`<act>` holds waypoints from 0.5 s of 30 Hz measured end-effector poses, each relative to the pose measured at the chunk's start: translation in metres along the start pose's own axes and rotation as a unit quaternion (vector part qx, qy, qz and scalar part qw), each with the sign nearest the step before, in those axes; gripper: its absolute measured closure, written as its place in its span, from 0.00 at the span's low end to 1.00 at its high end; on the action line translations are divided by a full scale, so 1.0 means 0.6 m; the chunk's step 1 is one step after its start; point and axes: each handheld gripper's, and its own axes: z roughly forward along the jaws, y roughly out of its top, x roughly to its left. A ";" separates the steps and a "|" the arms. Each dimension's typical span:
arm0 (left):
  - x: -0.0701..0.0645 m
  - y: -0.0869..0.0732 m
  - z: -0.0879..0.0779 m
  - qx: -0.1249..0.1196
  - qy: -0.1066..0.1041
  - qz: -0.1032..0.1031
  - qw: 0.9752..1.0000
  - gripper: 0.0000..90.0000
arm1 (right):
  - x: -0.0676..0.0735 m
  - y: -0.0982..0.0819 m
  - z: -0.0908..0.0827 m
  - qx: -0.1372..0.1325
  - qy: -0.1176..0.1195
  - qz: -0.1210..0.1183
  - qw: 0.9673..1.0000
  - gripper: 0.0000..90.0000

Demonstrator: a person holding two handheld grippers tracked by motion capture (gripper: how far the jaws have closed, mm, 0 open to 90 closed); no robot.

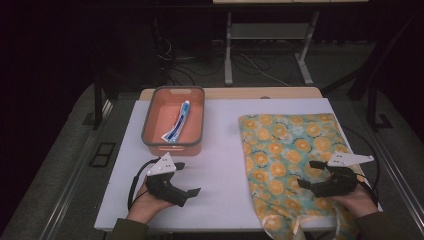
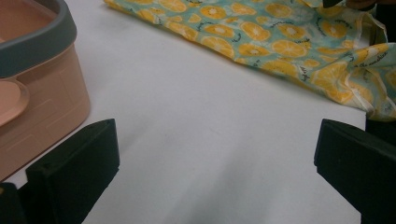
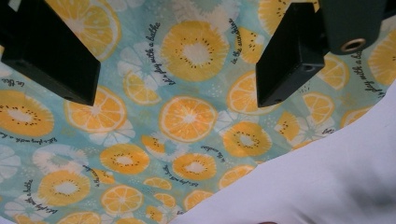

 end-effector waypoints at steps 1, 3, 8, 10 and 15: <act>0.000 0.000 0.000 0.000 -0.001 0.000 1.000 0.00 | 0.000 0.000 0.000 0.000 0.000 -0.001 1.000 0.15; 0.000 0.000 0.000 0.000 0.001 0.000 1.000 0.00 | 0.000 0.000 0.001 0.001 0.001 -0.001 1.000 0.15; 0.000 0.000 0.000 0.000 0.002 -0.003 1.000 0.00 | 0.005 0.001 0.002 0.003 0.011 -0.005 1.000 0.15; -0.002 0.000 0.000 0.001 0.003 -0.001 1.000 0.00 | 0.009 0.003 0.002 0.006 0.015 -0.008 1.000 0.15; -0.005 -0.002 0.001 0.005 0.000 0.001 1.000 0.00 | 0.023 0.008 0.004 0.006 0.027 -0.016 0.999 0.15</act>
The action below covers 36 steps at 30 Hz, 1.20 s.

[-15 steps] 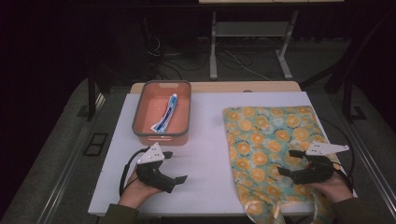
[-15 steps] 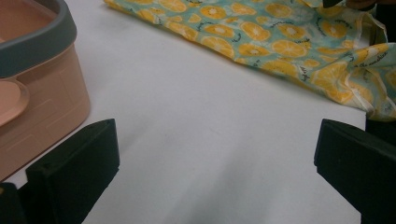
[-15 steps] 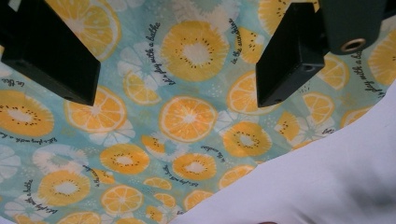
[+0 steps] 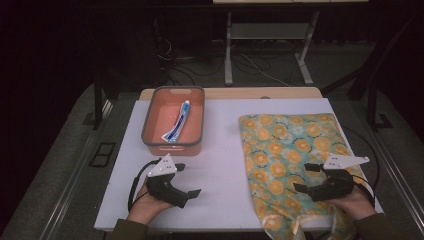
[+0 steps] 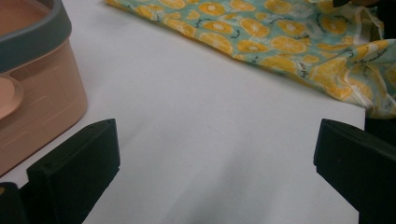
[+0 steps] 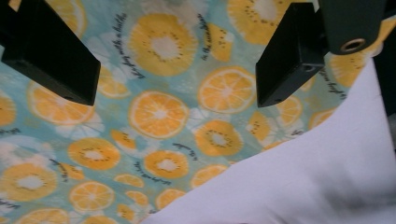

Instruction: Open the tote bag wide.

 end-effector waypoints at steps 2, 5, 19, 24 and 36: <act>0.000 0.000 -0.001 -0.001 0.002 0.000 1.000 0.00 | 0.003 0.001 0.001 0.001 0.003 -0.001 1.000 0.16; 0.000 0.001 -0.001 -0.001 0.002 0.000 1.000 0.00 | 0.012 0.003 0.007 0.007 0.016 -0.007 1.000 0.16; -0.002 0.000 0.000 0.001 -0.001 -0.001 1.000 0.00 | 0.062 0.008 0.041 0.044 0.075 -0.042 0.995 0.17; -0.001 -0.001 0.001 0.002 -0.001 -0.001 1.000 0.00 | 0.080 0.010 0.050 0.050 0.096 -0.050 0.993 0.17; -0.001 -0.001 0.002 0.001 -0.001 -0.003 1.000 0.00 | 0.121 0.006 0.091 0.097 0.115 -0.094 0.984 0.42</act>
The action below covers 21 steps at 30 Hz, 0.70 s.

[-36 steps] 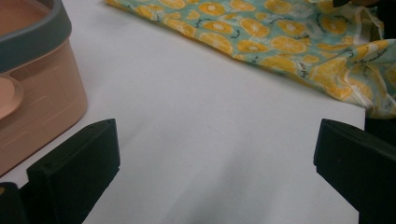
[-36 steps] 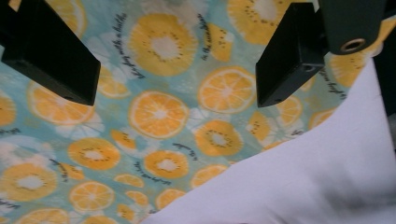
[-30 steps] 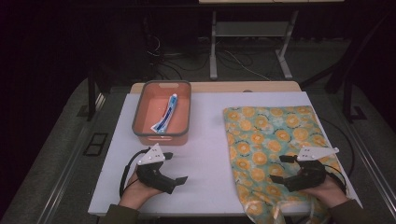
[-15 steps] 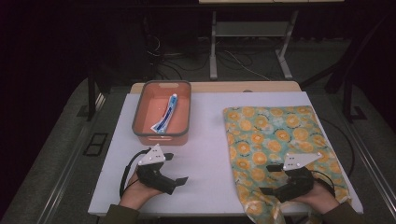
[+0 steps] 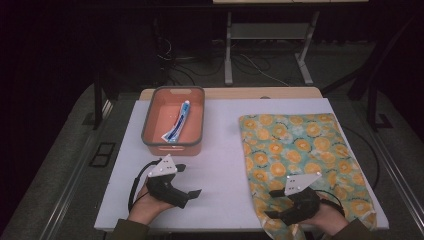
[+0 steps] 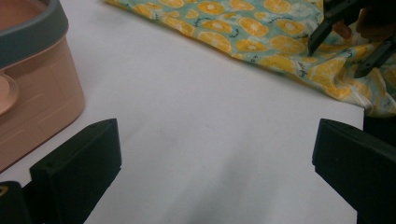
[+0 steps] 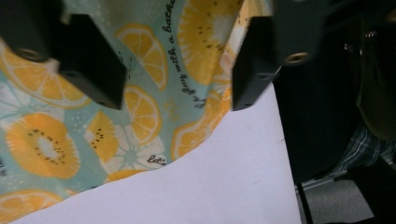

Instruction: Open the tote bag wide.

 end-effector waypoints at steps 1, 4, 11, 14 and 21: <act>0.000 0.000 0.000 0.000 0.000 0.000 1.000 0.00 | 0.000 0.000 0.000 0.000 0.000 0.000 1.000 0.42; 0.000 0.000 0.000 0.001 0.000 0.002 1.000 0.00 | 0.000 0.002 0.006 0.012 -0.006 -0.008 1.000 0.66; -0.001 0.000 0.001 0.001 0.001 0.001 1.000 0.00 | -0.008 0.011 0.016 0.026 -0.005 -0.016 1.000 0.97; -0.001 0.001 0.001 -0.002 0.001 0.000 1.000 0.00 | -0.016 0.020 0.022 0.025 -0.001 -0.011 1.000 0.99; -0.001 0.001 0.001 -0.002 0.001 0.000 1.000 0.00 | -0.030 0.048 0.042 0.021 -0.013 -0.006 1.000 0.99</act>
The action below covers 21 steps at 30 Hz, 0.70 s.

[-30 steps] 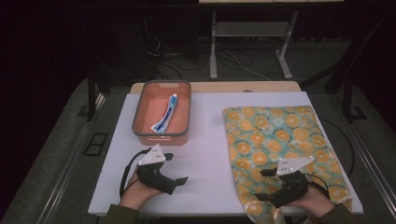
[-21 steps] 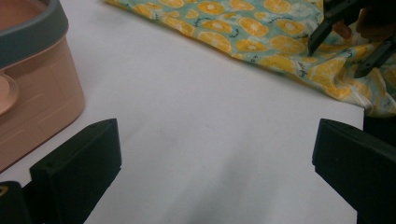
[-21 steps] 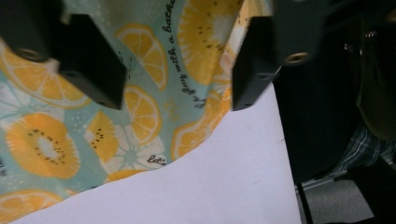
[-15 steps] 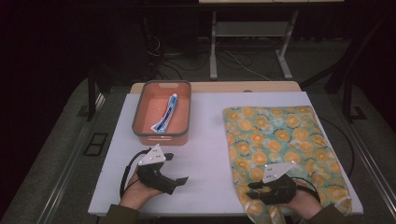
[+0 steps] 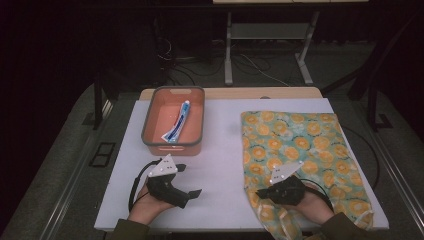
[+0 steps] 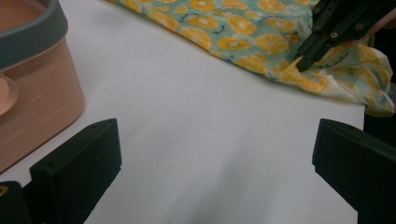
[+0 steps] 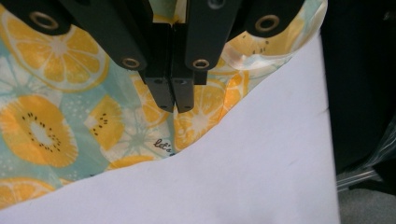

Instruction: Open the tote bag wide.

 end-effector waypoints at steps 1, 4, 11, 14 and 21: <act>0.000 0.000 0.000 0.000 0.000 0.000 1.000 0.00 | 0.000 0.000 0.000 0.000 0.000 0.000 1.000 0.99; 0.001 0.000 -0.001 0.001 0.000 0.000 1.000 0.00 | -0.010 0.017 0.010 -0.004 -0.004 0.003 1.000 0.99; 0.001 -0.001 -0.002 0.000 0.000 -0.001 1.000 0.00 | -0.035 0.062 0.042 -0.013 -0.023 0.008 1.000 1.00; 0.003 -0.001 -0.003 0.000 0.000 -0.001 1.000 0.00 | -0.047 0.080 0.056 -0.015 -0.030 0.013 0.999 0.99; 0.004 -0.002 -0.004 -0.003 0.000 -0.003 1.000 0.00 | -0.062 0.100 0.073 -0.037 -0.029 0.039 0.998 0.75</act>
